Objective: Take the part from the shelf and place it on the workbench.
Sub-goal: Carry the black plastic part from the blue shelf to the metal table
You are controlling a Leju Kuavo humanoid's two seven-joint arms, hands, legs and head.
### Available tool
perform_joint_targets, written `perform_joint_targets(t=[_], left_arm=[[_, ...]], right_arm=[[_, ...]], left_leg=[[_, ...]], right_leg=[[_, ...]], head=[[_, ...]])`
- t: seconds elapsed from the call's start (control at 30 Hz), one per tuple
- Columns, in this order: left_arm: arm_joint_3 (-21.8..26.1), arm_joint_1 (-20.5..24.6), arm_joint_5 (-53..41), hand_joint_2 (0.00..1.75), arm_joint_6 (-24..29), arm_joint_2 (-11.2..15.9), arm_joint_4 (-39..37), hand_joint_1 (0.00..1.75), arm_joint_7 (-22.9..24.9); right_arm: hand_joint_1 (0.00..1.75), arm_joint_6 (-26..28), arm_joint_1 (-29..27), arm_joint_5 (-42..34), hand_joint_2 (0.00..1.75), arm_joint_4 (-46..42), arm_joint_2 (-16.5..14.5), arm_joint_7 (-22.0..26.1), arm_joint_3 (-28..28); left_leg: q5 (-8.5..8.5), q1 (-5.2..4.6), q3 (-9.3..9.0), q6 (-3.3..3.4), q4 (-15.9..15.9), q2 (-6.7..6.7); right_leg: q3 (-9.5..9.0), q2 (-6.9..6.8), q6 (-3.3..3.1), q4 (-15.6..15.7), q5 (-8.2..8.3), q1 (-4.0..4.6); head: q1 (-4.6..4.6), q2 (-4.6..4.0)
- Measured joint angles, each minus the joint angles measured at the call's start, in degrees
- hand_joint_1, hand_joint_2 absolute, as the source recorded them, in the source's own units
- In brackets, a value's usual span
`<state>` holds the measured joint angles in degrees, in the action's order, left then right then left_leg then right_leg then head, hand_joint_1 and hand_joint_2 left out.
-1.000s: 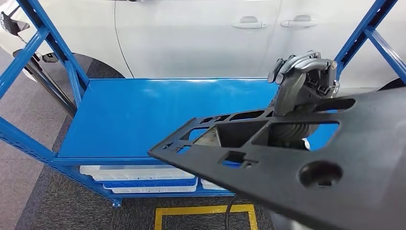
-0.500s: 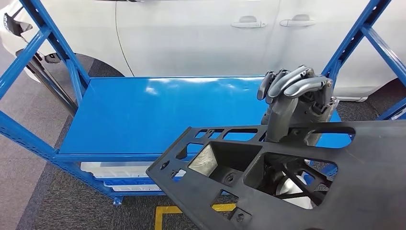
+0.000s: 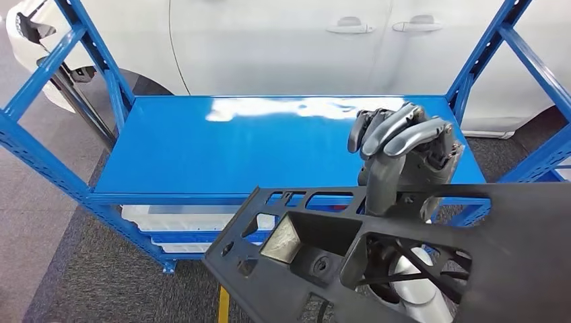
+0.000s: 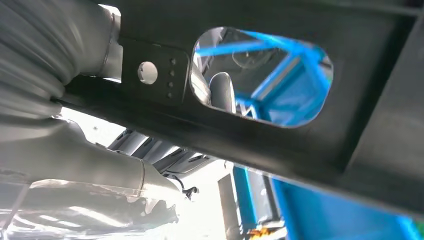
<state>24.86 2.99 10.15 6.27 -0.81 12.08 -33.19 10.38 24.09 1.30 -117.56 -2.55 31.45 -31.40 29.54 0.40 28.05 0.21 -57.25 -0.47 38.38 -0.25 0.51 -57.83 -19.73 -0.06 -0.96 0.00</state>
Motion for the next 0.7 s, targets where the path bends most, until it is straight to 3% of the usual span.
perform_joint_targets(t=[0.03, 0.07, 0.1, 0.17, 0.2, 0.23, 0.27, 0.3, 0.33, 0.4, 0.47, 0.53, 0.57, 0.6, 0.63, 0.7], left_arm=[[0.0, 0.0, -0.2, 1.75, 0.2, 0.0, 0.0, 0.00, 0.8], [0.0, 0.0, -0.5, 1.75, 0.6, -0.1, 0.0, 0.00, 1.9], [0.0, 0.0, -1.1, 1.75, 1.3, -0.1, 0.0, 0.00, 3.1], [-0.2, -0.1, -2.4, 1.75, 3.0, -0.1, 0.0, 0.00, 5.5], [-0.3, -0.2, -2.9, 1.75, 3.6, -0.1, 0.0, 0.00, 6.5], [-0.4, -0.3, -3.3, 1.75, 4.1, -0.1, 0.0, 0.00, 7.2], [-0.4, -0.4, -3.5, 1.75, 4.5, -0.1, 0.0, 0.00, 7.8], [-0.5, -0.4, -3.6, 1.75, 4.9, -0.1, 0.0, 0.00, 8.3], [-0.5, -0.5, -3.7, 1.75, 5.1, -0.1, 0.0, 0.00, 8.5], [-0.5, -0.6, -4.0, 1.75, 5.3, -0.1, 0.0, 0.00, 8.7], [-0.6, -0.7, -4.1, 1.75, 5.3, 0.0, 0.0, 0.00, 8.7], [-0.6, -0.8, -4.1, 1.75, 5.0, 0.1, 0.0, 0.00, 8.5], [-0.6, -0.8, -4.1, 1.75, 4.9, 0.2, 0.0, 0.00, 8.5], [-0.6, -0.9, -4.1, 1.75, 4.9, 0.2, 0.0, 0.00, 8.4], [-0.6, -1.0, -4.1, 1.75, 4.8, 0.3, 0.0, 0.00, 8.4], [-0.6, -1.0, -4.1, 1.75, 4.7, 0.3, 0.0, 0.00, 8.3]], right_arm=[[1.75, -0.2, 0.0, 0.1, 1.75, -0.1, 0.0, 0.0, 0.0], [1.75, -0.5, -0.1, 0.1, 1.75, -0.2, 0.1, 0.0, 0.1], [1.75, -0.8, -0.1, 0.2, 1.75, -0.3, 0.1, 0.0, 0.3], [1.75, -1.2, -0.3, 0.4, 1.75, -0.4, 0.2, 0.0, 0.5], [1.75, -1.2, -0.4, 0.4, 1.75, -0.4, 0.3, 0.1, 0.6], [1.75, -1.2, -0.6, 0.4, 1.75, -0.4, 0.4, 0.2, 0.8], [1.75, -1.2, -0.7, 0.4, 1.75, -0.4, 0.5, 0.3, 0.9], [1.75, -1.2, -0.8, 0.4, 1.75, -0.4, 0.6, 0.5, 1.1], [1.75, -1.2, -0.9, 0.4, 1.75, -0.4, 0.6, 0.6, 1.3], [1.75, -1.2, -0.8, 0.4, 1.75, -0.5, 0.7, 0.8, 1.6], [1.75, -1.2, -0.8, 0.3, 1.75, -0.5, 0.7, 1.1, 1.8], [1.75, -1.2, -0.8, 0.2, 1.75, -0.4, 0.8, 1.2, 2.0], [1.75, -1.2, -0.8, 0.2, 1.75, -0.4, 0.8, 1.3, 2.0], [1.75, -1.2, -0.8, 0.2, 1.75, -0.4, 0.8, 1.3, 2.0], [1.75, -1.2, -0.9, 0.2, 1.75, -0.3, 0.8, 1.3, 2.0], [1.75, -1.2, -1.0, 0.1, 1.75, -0.2, 0.8, 1.3, 2.0]], left_leg=[[-0.59, 0.08, 0.37, 0.35, 0.0, 0.14], [-1.30, 0.18, 0.91, 0.75, 0.1, 0.28], [-2.07, 0.34, 1.60, 1.08, 0.2, 0.44], [-3.43, 0.35, 3.23, 1.46, 0.2, 0.67], [-4.05, 0.32, 4.09, 1.46, 0.1, 0.73], [-4.63, 0.30, 4.99, 1.43, 0.0, 0.79], [-5.17, 0.29, 5.87, 1.36, -0.2, 0.83], [-5.69, 0.29, 6.77, 1.26, -0.4, 0.84], [-6.17, 0.28, 7.53, 1.13, -0.6, 0.83], [-7.06, 0.22, 8.56, 0.66, -0.9, 0.73], [-7.99, 0.25, 8.77, -0.03, -0.7, 0.67], [-8.77, 0.36, 8.84, -0.74, -0.4, 0.64], [-8.00, 0.38, 9.22, -0.98, -0.9, 0.60], [-6.25, 0.40, 9.78, -1.16, -2.1, 0.56], [-3.43, 0.47, 10.59, -1.29, -4.6, 0.53], [2.21, 0.50, 12.26, -1.59, -11.9, 0.51]], right_leg=[[0.24, 0.09, 0.31, 0.0, 0.02, -0.07], [0.74, 0.17, 0.65, -0.8, -1.06, -0.12], [1.49, 0.24, 0.99, -2.5, -3.16, -0.20], [3.37, 0.27, 1.60, -9.3, -9.39, -0.46], [4.00, 0.27, 1.82, -13.1, -11.53, -0.56], [4.06, 0.27, 1.97, -15.9, -12.46, -0.62], [3.19, 0.27, 2.00, -16.6, -12.02, -0.66], [1.30, 0.27, 1.91, -15.4, -10.82, -0.68], [-1.56, 0.28, 1.69, -12.3, -9.56, -0.66], [-7.86, 0.30, 0.94, -4.0, -9.40, -0.40], [-10.59, 0.31, 0.19, 0.5, -10.23, 0.03], [-10.12, 0.17, -0.57, 1.0, -9.27, 0.10], [-9.65, 0.04, -1.11, 1.3, -8.57, -0.01], [-9.05, -0.09, -1.59, 1.6, -7.78, -0.13], [-8.27, -0.20, -1.96, 1.7, -6.95, -0.24], [-6.38, -0.24, -2.25, 1.7, -5.48, -0.09]], head=[[0.07, 0.00], [0.03, 0.00], [-0.02, 0.01], [-0.15, 0.01], [-0.16, 0.01], [-0.16, 0.01], [-0.16, 0.01], [-0.19, 0.00], [-0.18, 0.00], [-0.13, 0.01], [-0.28, 0.01], [-0.57, 0.01], [-0.63, 0.01], [-0.53, 0.00], [-0.40, 0.00], [-0.16, 0.00]])
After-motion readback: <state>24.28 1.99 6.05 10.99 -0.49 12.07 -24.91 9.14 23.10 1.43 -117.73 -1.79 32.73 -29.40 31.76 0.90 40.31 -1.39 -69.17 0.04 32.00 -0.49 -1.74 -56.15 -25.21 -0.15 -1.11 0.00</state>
